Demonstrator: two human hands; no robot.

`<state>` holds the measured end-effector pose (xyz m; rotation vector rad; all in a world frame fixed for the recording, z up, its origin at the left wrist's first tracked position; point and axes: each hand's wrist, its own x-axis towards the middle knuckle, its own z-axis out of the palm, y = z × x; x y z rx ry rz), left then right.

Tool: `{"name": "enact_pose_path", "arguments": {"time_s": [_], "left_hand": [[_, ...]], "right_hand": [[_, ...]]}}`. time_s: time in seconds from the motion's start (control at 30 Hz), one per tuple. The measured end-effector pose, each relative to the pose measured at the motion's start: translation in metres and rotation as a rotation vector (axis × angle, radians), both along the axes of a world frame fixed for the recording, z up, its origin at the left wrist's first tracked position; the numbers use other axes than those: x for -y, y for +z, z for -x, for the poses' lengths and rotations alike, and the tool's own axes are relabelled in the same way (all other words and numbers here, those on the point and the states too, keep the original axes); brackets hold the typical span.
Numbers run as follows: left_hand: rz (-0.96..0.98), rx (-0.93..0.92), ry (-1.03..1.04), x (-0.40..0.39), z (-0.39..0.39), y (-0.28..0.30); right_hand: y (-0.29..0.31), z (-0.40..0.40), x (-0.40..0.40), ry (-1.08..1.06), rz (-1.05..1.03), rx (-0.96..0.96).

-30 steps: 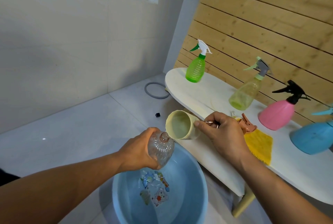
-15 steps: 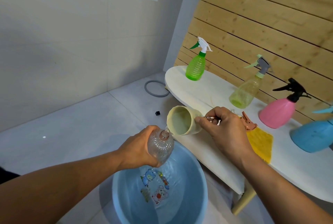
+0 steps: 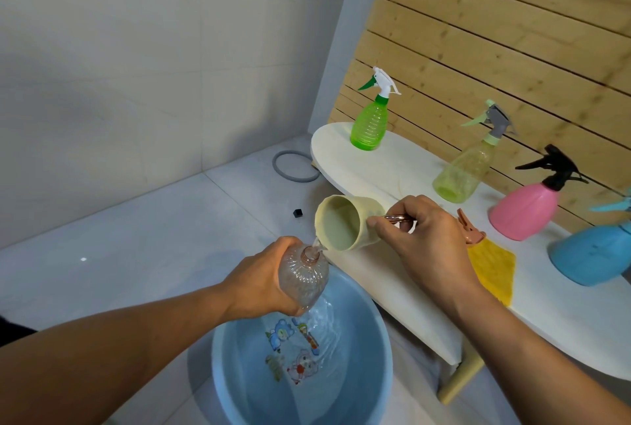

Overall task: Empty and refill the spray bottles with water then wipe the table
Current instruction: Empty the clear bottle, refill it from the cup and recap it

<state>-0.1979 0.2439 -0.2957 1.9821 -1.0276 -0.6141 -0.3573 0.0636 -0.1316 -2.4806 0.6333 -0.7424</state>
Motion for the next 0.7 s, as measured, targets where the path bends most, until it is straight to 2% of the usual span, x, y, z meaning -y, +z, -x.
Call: {"name": "enact_pose_path", "arguments": {"time_s": [0.7], "left_hand": [[-0.001, 0.022, 0.008, 0.0006, -0.0010, -0.0013]], "right_hand": [[-0.0010, -0.0006, -0.0025, 0.042, 0.141, 0.022]]}}
